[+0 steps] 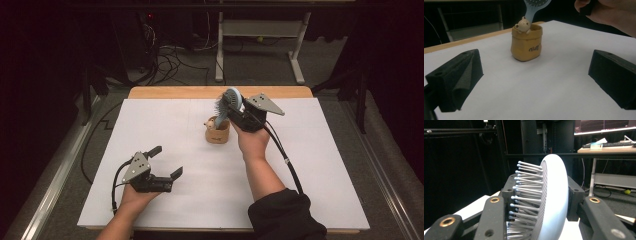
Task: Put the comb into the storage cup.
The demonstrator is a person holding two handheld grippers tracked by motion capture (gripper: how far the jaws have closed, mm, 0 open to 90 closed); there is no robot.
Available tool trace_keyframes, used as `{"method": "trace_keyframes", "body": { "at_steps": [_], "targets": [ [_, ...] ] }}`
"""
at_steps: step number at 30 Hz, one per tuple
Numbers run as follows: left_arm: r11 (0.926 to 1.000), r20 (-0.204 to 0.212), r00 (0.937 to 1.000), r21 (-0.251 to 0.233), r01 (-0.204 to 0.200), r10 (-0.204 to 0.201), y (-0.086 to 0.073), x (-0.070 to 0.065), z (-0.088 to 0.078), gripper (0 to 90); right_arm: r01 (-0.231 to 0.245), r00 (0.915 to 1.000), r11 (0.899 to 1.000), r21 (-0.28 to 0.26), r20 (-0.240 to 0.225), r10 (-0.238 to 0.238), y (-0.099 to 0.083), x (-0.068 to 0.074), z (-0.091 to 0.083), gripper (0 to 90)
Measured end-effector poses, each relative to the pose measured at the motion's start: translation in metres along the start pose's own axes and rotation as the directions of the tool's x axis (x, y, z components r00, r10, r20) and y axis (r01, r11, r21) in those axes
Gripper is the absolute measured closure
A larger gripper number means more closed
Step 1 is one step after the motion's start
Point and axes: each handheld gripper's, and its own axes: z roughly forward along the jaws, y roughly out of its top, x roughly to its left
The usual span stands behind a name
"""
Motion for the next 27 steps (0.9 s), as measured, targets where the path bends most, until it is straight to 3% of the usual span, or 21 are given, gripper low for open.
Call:
{"method": "trace_keyframes", "body": {
  "at_steps": [6,27],
  "targets": [
    [0.9999,-0.002,0.9999,-0.005,0.015,-0.015,0.0003,0.0015,-0.0006,0.5,-0.005,1.0,1.0,0.006,0.003,0.005,-0.0035,-0.0012,0.0039,56.4],
    [1.0,0.001,1.0,0.003,0.004,-0.004,-0.0011,0.0004,0.0,0.5,-0.018,0.9997,0.999,0.035,0.015,0.017,-0.003,-0.0085,0.0048,50.3]
  ]
}}
